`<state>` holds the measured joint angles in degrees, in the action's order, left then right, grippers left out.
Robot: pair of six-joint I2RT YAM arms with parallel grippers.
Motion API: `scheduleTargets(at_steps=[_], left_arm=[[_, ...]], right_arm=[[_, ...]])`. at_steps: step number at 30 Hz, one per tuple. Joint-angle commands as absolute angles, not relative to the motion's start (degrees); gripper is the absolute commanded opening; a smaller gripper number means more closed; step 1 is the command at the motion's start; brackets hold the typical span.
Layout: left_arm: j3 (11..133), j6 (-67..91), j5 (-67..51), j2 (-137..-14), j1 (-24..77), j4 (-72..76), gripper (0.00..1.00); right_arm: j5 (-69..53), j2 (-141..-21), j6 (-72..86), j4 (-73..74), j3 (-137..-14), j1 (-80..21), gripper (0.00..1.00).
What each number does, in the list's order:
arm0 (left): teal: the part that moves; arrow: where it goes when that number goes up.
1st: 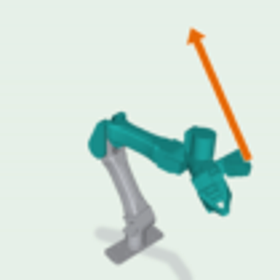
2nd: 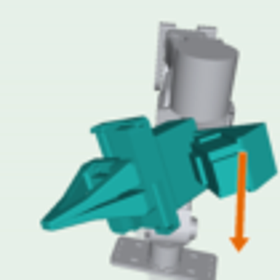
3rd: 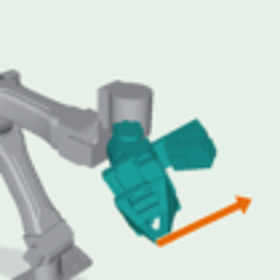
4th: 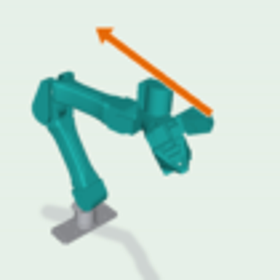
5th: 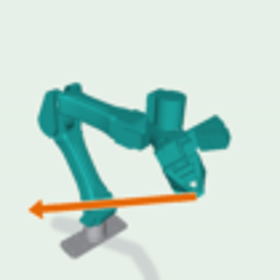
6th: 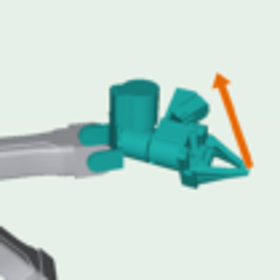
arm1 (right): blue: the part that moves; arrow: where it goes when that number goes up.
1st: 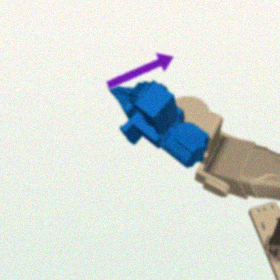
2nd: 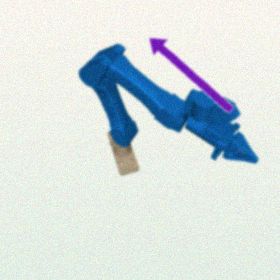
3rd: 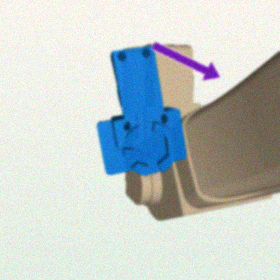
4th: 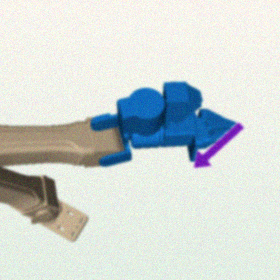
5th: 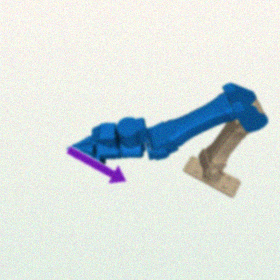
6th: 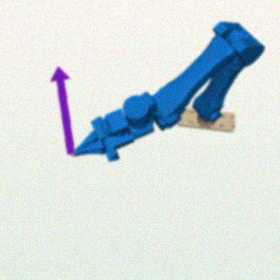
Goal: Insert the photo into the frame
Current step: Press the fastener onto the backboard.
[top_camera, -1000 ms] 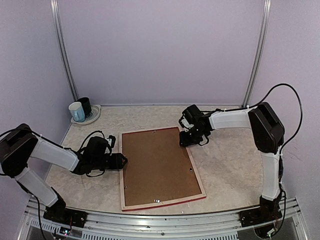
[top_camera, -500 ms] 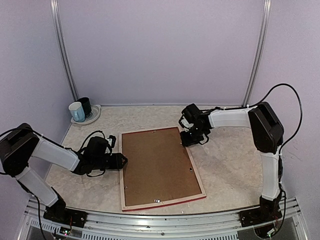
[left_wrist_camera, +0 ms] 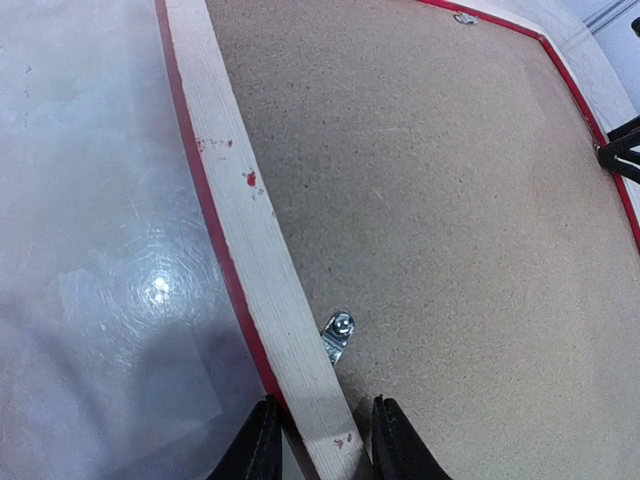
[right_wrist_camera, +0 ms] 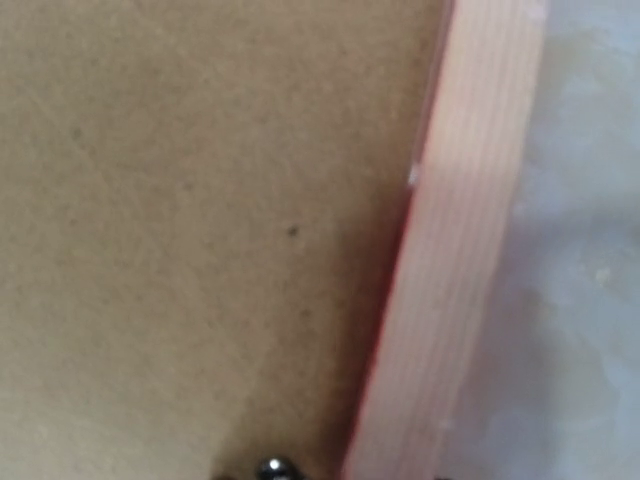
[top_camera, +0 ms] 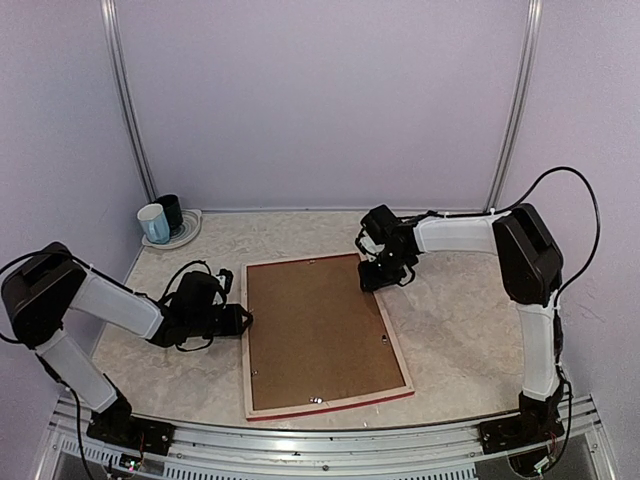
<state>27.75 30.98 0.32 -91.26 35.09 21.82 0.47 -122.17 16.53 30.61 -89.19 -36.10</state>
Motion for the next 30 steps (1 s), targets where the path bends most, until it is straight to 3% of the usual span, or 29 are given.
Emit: scheduleTargets(at_steps=[1,20,30], left_arm=[[27.2,29.9,-4.0,-94.9,35.5,14.8,0.27],[30.1,25.9,-9.4,-99.7,37.1,13.6,0.26],[30.6,25.3,-9.8,-100.5,37.8,13.4,0.26]], right_arm=[[1.0,-124.4,13.6,34.8,-92.2,-36.3,0.42],[1.1,-119.6,6.0,40.8,-89.6,-34.9,0.36],[4.3,-121.5,6.0,40.7,-91.3,-34.5,0.38]])
